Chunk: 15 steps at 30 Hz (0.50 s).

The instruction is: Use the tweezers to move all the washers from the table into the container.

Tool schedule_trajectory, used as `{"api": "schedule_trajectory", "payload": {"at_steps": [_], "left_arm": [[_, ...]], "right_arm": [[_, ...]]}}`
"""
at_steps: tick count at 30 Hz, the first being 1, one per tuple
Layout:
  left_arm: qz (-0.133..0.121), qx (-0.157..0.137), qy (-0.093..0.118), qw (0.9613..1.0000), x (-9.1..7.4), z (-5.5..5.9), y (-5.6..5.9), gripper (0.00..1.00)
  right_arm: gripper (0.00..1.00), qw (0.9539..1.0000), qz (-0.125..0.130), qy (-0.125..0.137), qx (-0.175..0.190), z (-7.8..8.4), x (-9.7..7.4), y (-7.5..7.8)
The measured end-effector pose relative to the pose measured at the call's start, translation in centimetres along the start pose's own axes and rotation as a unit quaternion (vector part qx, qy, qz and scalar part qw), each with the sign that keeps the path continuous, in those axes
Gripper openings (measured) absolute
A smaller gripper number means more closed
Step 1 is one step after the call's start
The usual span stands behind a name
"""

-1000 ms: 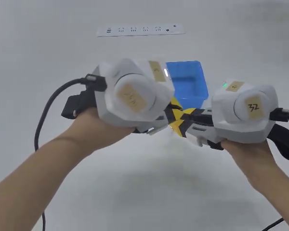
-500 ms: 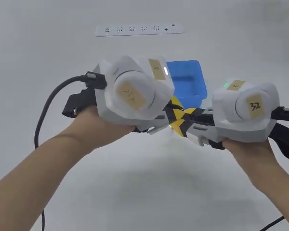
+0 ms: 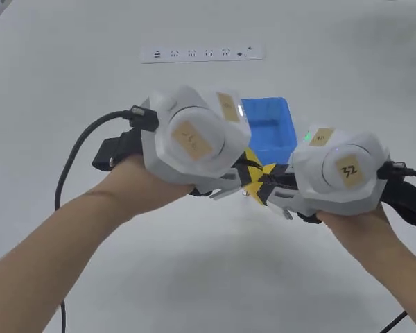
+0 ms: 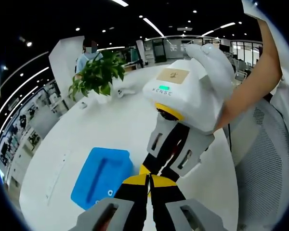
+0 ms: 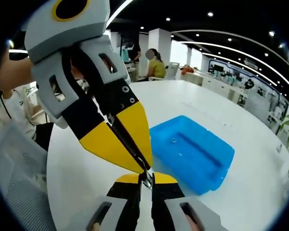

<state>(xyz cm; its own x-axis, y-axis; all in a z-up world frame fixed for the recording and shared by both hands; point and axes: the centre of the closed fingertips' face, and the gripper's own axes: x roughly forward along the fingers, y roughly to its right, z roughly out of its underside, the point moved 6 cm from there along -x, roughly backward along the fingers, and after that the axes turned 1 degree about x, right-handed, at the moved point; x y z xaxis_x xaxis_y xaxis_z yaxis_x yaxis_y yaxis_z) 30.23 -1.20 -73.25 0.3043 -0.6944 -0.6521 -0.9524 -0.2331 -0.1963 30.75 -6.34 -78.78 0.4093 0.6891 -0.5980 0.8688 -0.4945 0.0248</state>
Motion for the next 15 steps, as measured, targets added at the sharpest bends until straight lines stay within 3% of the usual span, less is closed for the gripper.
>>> {"api": "schedule_trajectory", "payload": {"at_steps": [15], "left_arm": [[-0.019,0.016,0.015,0.9996,-2.2,-1.6,0.6,0.0]], "right_arm": [[0.03,0.9995,0.01,0.009,-0.028,-2.0,-1.7,-0.7]]}}
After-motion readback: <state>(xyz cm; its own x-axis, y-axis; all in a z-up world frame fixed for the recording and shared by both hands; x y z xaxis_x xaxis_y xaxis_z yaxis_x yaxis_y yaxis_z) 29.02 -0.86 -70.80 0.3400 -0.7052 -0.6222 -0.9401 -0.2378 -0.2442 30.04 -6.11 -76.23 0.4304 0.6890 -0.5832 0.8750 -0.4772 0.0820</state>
